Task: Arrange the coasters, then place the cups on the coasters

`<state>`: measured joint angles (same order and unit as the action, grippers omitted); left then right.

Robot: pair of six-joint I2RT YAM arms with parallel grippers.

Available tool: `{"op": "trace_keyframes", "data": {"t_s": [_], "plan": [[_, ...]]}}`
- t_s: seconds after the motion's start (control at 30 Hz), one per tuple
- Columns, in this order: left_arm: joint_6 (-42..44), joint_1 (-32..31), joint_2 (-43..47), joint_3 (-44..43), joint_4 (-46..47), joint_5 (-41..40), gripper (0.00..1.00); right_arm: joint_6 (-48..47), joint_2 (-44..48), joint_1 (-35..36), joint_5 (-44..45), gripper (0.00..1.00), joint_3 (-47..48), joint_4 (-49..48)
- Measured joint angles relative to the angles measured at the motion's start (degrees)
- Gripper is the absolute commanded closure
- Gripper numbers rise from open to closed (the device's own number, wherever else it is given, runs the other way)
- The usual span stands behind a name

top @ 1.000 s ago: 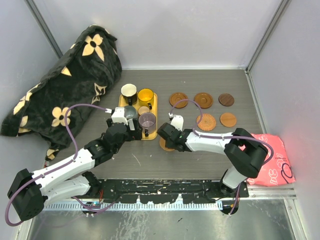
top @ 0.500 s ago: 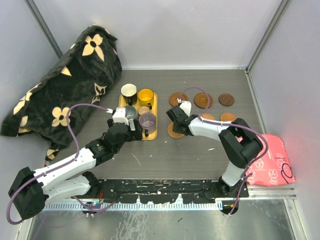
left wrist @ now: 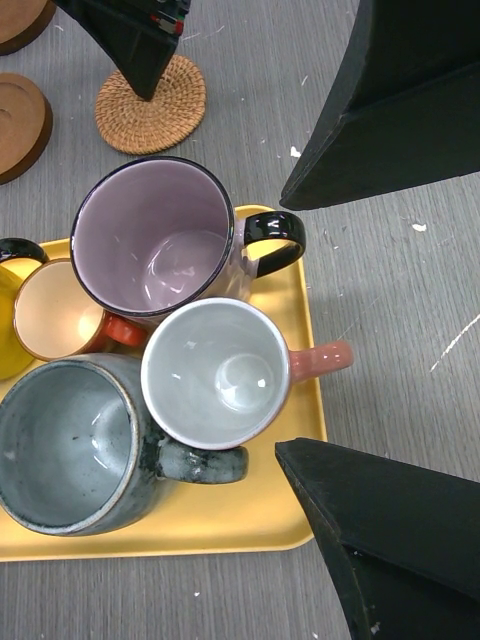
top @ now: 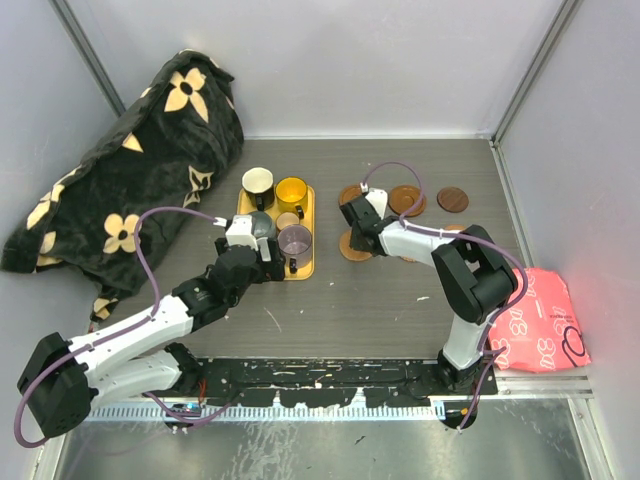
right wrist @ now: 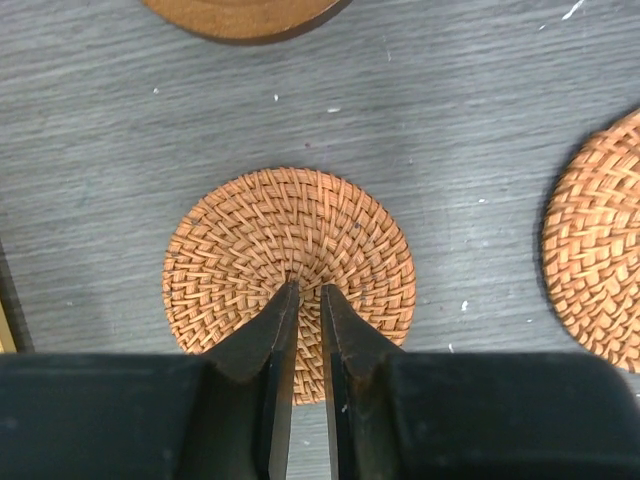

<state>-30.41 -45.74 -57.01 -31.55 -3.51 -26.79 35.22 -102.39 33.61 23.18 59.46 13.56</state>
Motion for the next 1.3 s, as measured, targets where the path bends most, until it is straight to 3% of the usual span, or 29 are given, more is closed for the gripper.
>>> {"op": "trace_keyframes", "data": {"t_s": [1.3], "plan": [[0.02, 0.00, -0.50, 0.00, 0.02, 0.00, 0.02, -1.99, -0.72, -2.29, -1.01, 0.79, 1.05, -0.55]]}}
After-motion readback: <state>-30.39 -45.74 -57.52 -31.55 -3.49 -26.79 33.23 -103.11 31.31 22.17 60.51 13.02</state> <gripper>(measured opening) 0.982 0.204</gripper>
